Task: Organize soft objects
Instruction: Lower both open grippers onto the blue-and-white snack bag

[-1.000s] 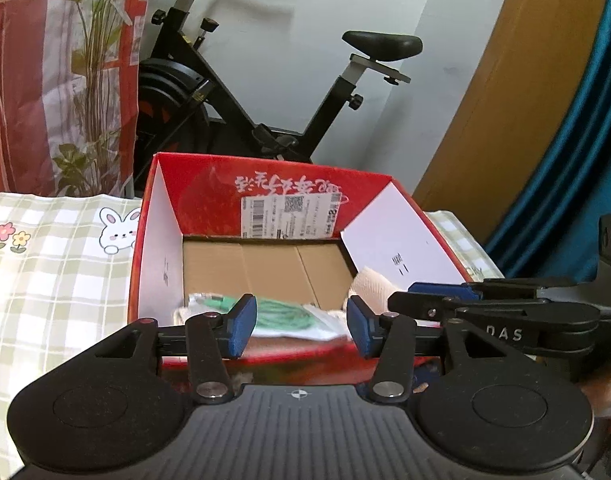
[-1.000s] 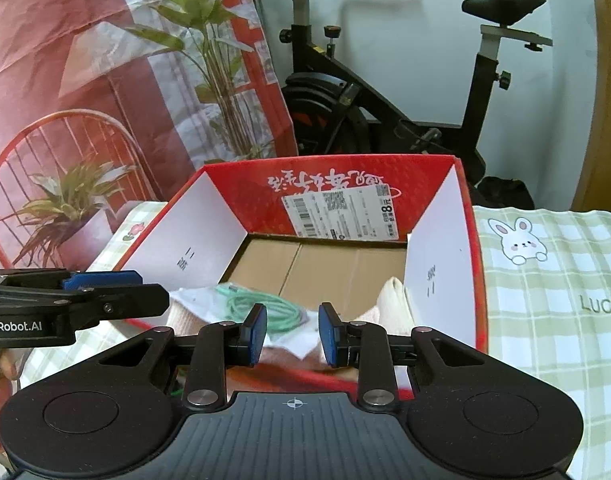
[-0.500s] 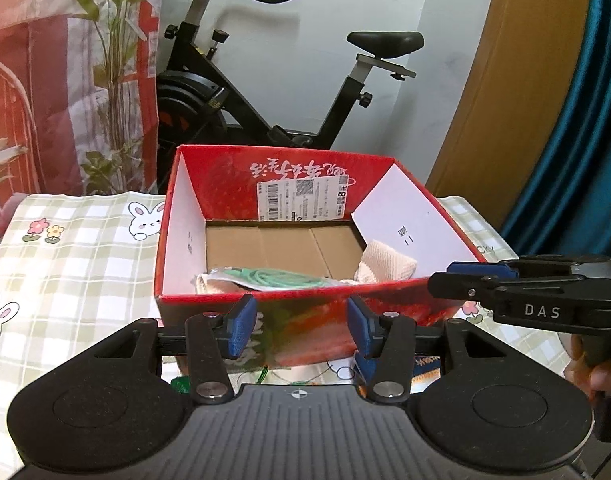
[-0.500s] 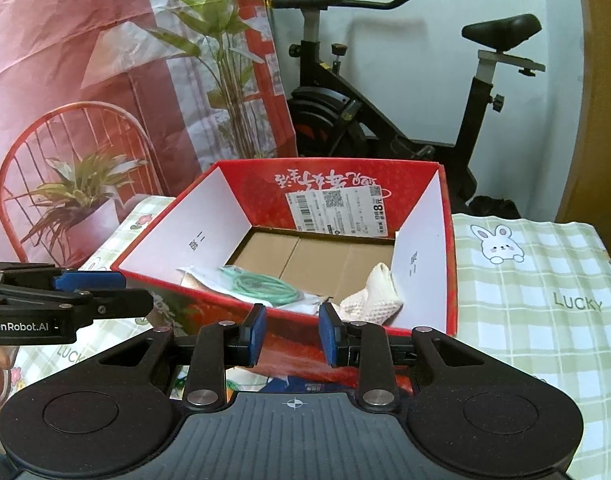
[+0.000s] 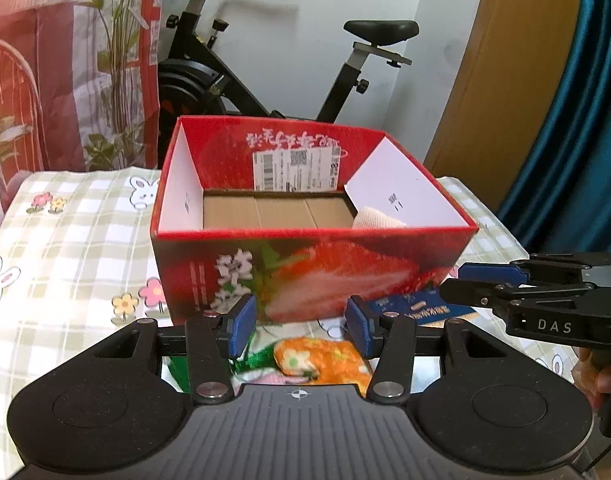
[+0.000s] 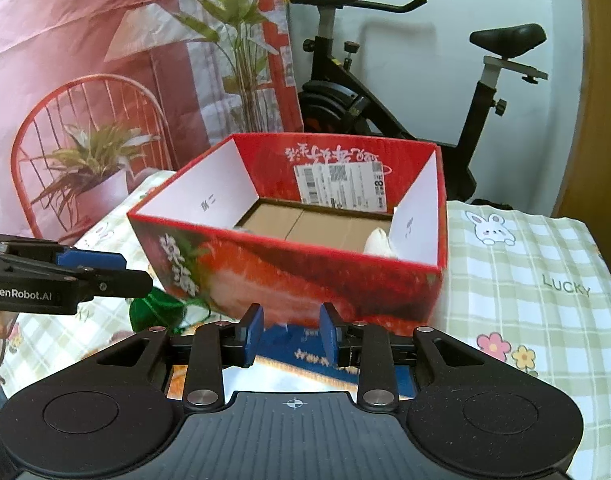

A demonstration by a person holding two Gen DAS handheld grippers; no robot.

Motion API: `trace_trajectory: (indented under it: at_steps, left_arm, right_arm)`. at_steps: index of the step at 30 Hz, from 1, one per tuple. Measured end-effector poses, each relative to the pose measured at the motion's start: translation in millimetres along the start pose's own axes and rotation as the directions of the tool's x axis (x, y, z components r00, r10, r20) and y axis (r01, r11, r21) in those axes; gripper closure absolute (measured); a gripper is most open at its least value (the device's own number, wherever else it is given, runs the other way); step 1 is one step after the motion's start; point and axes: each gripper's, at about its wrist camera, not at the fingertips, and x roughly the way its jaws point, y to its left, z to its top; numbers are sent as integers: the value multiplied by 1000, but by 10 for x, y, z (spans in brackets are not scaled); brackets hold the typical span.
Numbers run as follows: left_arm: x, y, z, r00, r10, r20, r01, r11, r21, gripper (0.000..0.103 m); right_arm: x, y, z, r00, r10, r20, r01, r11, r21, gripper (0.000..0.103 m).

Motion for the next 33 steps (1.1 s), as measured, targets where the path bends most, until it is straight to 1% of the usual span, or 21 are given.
trace_trajectory:
  at_steps: [5,16,18,20,23,24,28,30,33]
  left_arm:
    - [1,3,-101,1000,-12,-16,12,1000,-18,51]
    - [62,-25,-197,997,-60,-45,57,997,-54,51]
    - [88,-39,-203,996,-72,-54,69,996,-62,51]
    - [112,-57,-194,995,-82,-58,78,995,-67,51]
    - [160,-92,-171,992,-104,-67,98,992,-83,51]
    - [181,-106,-164,991,-113,-71,107,990,-90,51]
    - [326,-191,-115,984,-152,-96,141,984,-112,51]
    - [414,-231,-104,979,-166,-114,153,981,-120,51]
    - [550,-271,-96,973,-183,-142,164,978,-130,51]
  right_arm:
    - [-60,-18,-151,1000,-18,-4,18,1000,-24,73]
    - [-89,-111,-439,999,-30,-35,30,1000,-3,73]
    - [-83,-124,-469,999,-37,-39,37,999,-2,71]
    - [-88,-160,-474,998,-42,-36,42,999,5,63]
    - [-88,-223,-450,998,-57,-33,57,998,10,60]
    - [-84,-255,-442,998,-62,-32,62,998,14,56]
    - [-32,-406,-435,996,-74,-47,77,996,47,52]
    - [6,-491,-454,996,-71,-60,75,995,72,47]
    - [85,-606,-489,994,-63,-88,73,991,110,46]
